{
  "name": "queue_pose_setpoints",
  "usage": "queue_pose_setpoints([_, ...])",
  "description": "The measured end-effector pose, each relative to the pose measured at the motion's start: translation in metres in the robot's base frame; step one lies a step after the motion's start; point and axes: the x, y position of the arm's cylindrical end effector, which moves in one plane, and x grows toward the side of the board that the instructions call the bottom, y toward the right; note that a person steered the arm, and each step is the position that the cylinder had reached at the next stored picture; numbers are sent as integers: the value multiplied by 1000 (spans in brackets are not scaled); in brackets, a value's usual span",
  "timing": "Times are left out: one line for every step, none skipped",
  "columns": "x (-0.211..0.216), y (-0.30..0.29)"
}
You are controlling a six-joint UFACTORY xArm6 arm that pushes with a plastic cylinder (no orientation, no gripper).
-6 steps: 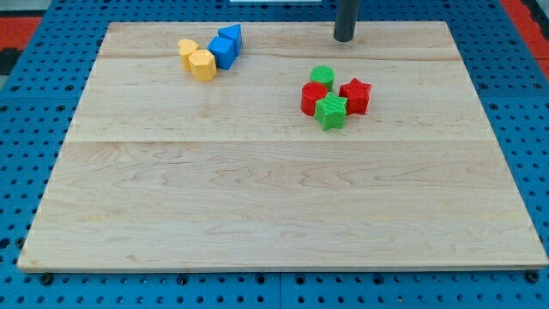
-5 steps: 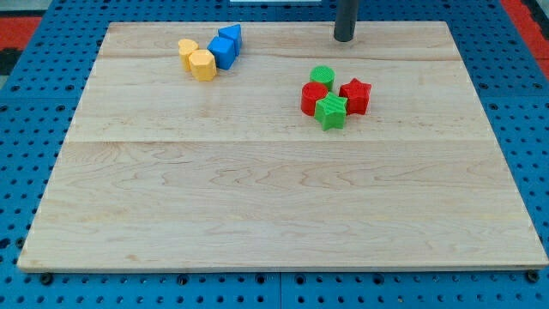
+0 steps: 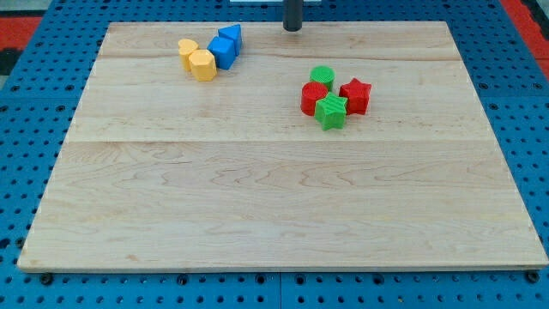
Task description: Move your arm towards the left
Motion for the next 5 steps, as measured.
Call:
queue_pose_setpoints([-3, -54])
queue_pose_setpoints([-3, -89])
queue_pose_setpoints([-3, -93])
queue_pose_setpoints([-4, -139])
queue_pose_setpoints([-4, -164])
